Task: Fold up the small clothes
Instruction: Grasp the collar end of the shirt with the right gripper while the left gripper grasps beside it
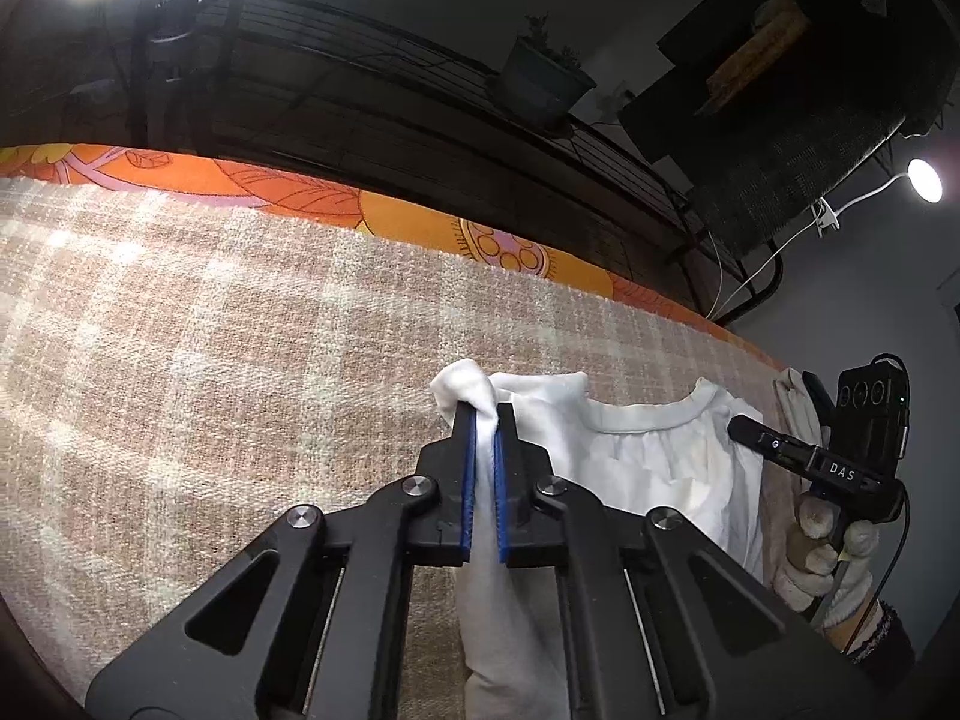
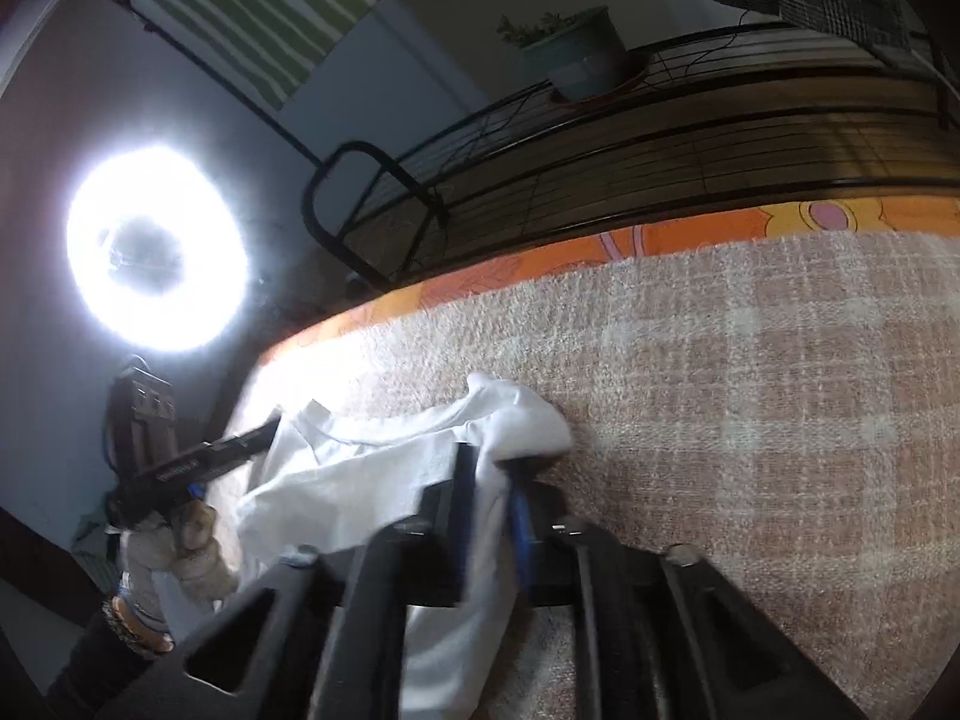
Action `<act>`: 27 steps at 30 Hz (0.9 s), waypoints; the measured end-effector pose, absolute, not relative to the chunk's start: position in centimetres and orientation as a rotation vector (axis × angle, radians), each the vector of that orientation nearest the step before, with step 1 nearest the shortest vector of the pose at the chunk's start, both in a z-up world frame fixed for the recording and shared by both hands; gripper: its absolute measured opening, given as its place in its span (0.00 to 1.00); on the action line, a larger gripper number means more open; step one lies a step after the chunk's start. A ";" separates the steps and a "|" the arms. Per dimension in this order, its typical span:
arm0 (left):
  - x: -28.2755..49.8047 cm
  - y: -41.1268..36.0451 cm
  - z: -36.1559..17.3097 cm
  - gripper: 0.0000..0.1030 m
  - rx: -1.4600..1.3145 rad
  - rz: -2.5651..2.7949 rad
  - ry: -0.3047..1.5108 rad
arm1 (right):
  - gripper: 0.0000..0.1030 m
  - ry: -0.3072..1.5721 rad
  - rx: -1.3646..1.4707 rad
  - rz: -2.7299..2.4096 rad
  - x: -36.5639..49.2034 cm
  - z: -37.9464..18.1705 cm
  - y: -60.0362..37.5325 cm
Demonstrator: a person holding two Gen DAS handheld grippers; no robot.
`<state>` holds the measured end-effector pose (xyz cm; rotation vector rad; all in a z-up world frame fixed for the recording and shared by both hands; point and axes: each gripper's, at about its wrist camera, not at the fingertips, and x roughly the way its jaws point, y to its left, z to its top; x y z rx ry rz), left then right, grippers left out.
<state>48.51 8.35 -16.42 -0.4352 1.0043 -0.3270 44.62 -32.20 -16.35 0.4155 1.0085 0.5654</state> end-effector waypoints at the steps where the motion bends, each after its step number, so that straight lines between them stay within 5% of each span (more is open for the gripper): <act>1: 48.3 8.4 -16.1 0.02 -0.431 -0.324 0.991 | 0.03 0.997 0.412 0.568 44.4 -16.0 -32.2; 27: 35.0 7.7 -3.9 0.02 -0.344 -0.374 0.849 | 0.02 0.850 0.289 0.642 31.2 -4.5 -32.3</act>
